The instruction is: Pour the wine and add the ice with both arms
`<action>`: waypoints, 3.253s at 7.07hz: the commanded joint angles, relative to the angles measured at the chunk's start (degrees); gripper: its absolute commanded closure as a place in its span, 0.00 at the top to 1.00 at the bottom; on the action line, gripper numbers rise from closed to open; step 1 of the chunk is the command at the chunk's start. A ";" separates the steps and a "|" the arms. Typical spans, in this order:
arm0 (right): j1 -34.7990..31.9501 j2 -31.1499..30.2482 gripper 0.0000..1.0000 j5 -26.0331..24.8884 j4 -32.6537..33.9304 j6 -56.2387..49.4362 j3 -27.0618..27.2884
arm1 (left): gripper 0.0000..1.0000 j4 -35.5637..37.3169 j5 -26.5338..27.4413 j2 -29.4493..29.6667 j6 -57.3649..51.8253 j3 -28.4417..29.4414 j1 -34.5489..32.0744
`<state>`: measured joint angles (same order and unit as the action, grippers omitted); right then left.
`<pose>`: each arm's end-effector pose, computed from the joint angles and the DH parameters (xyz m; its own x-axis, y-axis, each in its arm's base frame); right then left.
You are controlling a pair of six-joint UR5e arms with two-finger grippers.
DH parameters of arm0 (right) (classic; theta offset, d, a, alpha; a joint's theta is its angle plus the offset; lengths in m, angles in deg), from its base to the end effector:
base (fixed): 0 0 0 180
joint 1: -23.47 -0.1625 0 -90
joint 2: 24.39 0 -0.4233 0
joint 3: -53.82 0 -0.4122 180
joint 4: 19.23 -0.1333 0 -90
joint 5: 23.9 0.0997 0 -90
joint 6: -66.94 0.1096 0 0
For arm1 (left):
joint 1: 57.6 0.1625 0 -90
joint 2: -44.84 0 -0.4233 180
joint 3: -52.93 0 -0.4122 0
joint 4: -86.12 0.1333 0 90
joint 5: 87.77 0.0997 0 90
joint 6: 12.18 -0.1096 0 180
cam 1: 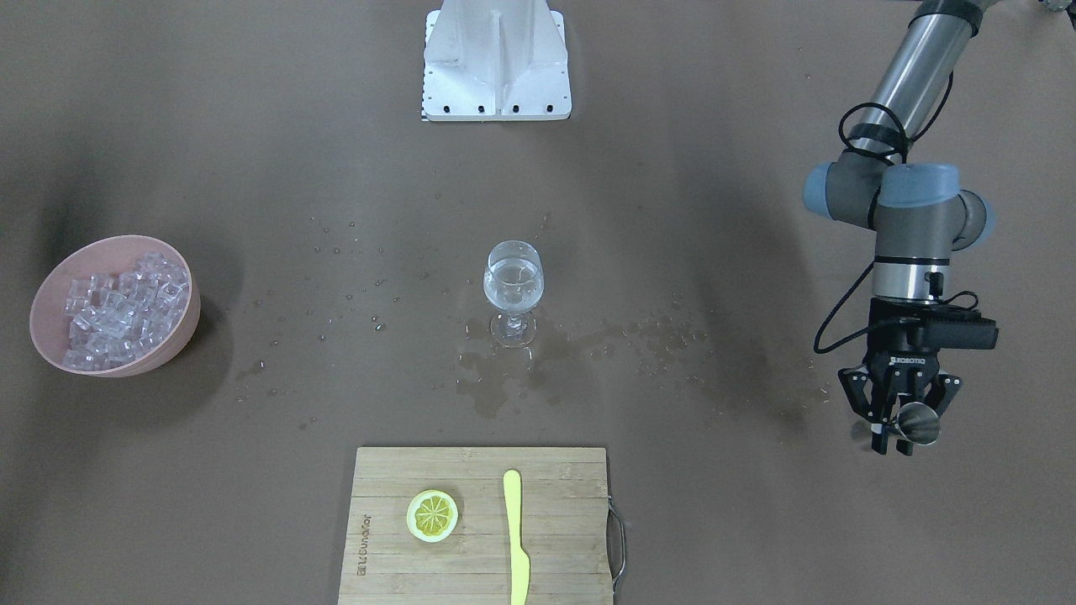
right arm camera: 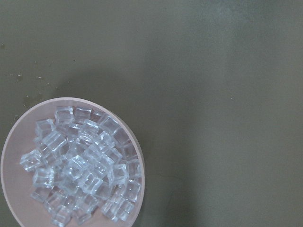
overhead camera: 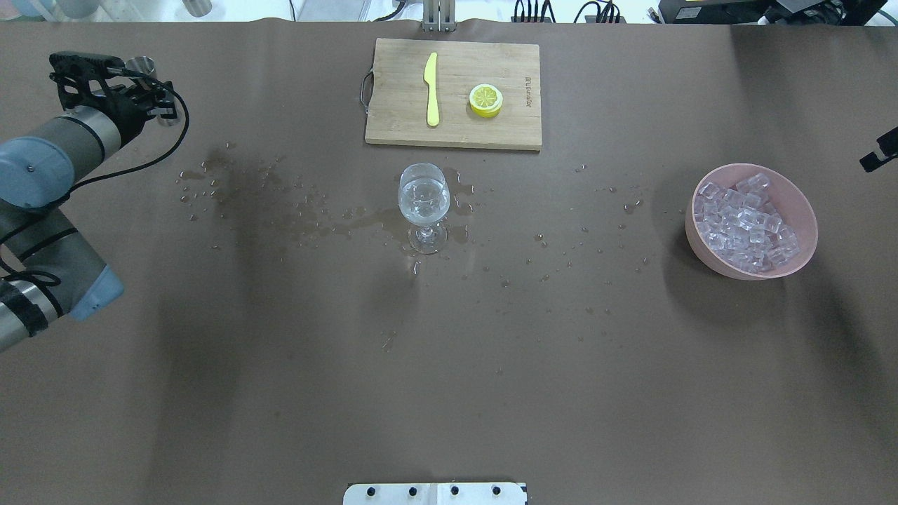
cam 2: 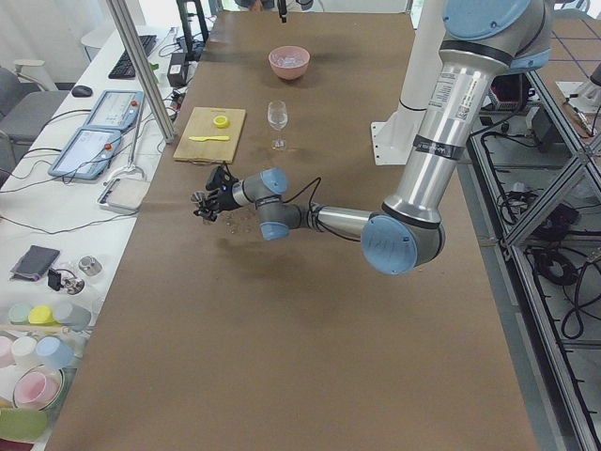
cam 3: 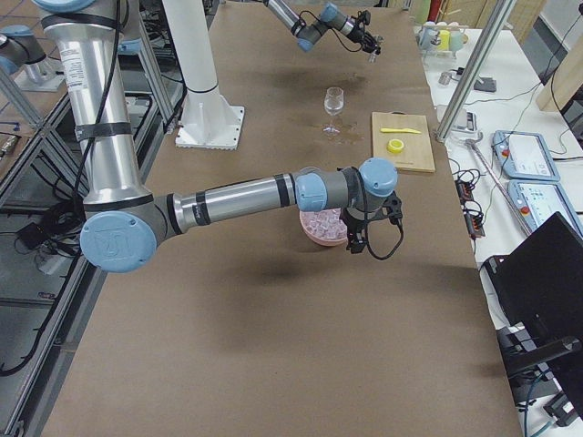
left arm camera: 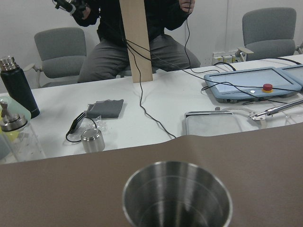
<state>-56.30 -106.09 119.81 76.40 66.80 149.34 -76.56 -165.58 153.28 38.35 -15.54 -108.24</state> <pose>-0.0569 -0.5682 0.5329 0.5616 -0.2205 0.7975 0.1772 0.9735 0.1444 0.3107 -0.6255 0.5302 0.7309 0.0886 -0.6767 0.5397 0.5318 0.6526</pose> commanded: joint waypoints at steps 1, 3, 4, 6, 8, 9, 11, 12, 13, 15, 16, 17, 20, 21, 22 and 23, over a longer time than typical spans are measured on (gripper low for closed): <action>0.40 0.66 1.00 -0.10 0.00 0.04 -0.16 | 0.00 -5.71 -3.05 -3.22 0.18 3.86 -1.31; 0.40 0.84 1.00 -0.10 0.00 0.13 -0.16 | 0.00 -11.14 -4.97 -7.52 -0.17 2.30 -1.31; 0.40 0.84 1.00 -0.19 0.00 0.13 -0.16 | 0.00 -11.87 -4.90 -8.84 0.17 1.59 -1.22; 0.40 0.84 1.00 -0.10 0.00 0.13 0.02 | 0.00 -12.14 -4.63 -11.75 -0.35 0.62 -1.13; 0.40 0.84 1.00 -0.10 0.00 0.13 0.02 | 0.00 -12.32 -4.55 -12.20 -0.35 0.35 -1.04; 0.40 0.84 1.00 -0.19 0.00 0.22 0.02 | 0.20 -13.19 -4.63 -12.46 -0.61 0.53 -1.04; 0.58 0.93 1.00 -0.19 0.00 0.48 -0.16 | 0.98 -13.28 -4.55 -12.55 -0.53 0.44 -1.04; 0.67 1.37 1.00 -0.19 0.00 0.48 -0.16 | 0.98 -13.28 -4.55 -12.81 -0.61 0.09 -1.04; 0.75 1.54 1.00 -0.19 0.00 0.57 -0.16 | 0.98 -13.11 -4.46 -13.77 -0.61 -1.04 -1.04; 0.75 1.98 1.00 -0.19 0.00 1.35 -0.16 | 0.98 -13.11 -5.07 -16.14 -0.44 -1.93 -0.96; 0.75 2.07 1.00 -0.10 0.00 2.84 0.36 | 0.98 -12.93 -5.59 -20.07 -0.52 -5.24 -0.96; 0.84 2.51 1.00 -0.19 0.00 2.94 0.46 | 0.98 -12.06 -11.78 -22.37 -0.52 -9.19 -1.13; 4.25 6.63 1.00 -3.42 -0.61 9.50 0.72 | 0.97 -7.17 -39.85 -26.18 -0.52 -11.95 -13.71; 5.92 6.56 1.00 -4.66 -4.62 12.15 0.63 | 0.97 1.13 -52.58 -25.13 -0.52 -12.13 -20.92; 9.16 6.21 1.00 -7.80 -9.27 18.44 0.55 | 0.97 5.65 -59.06 -24.33 -0.79 -12.48 -26.82; 11.80 5.42 1.00 -10.71 -14.54 24.33 0.72 | 0.97 5.96 -59.65 -24.33 -2.27 -12.48 -27.40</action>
<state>-47.85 -100.04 112.58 67.88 84.10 149.95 -73.52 -220.49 128.57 37.30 -27.86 -132.05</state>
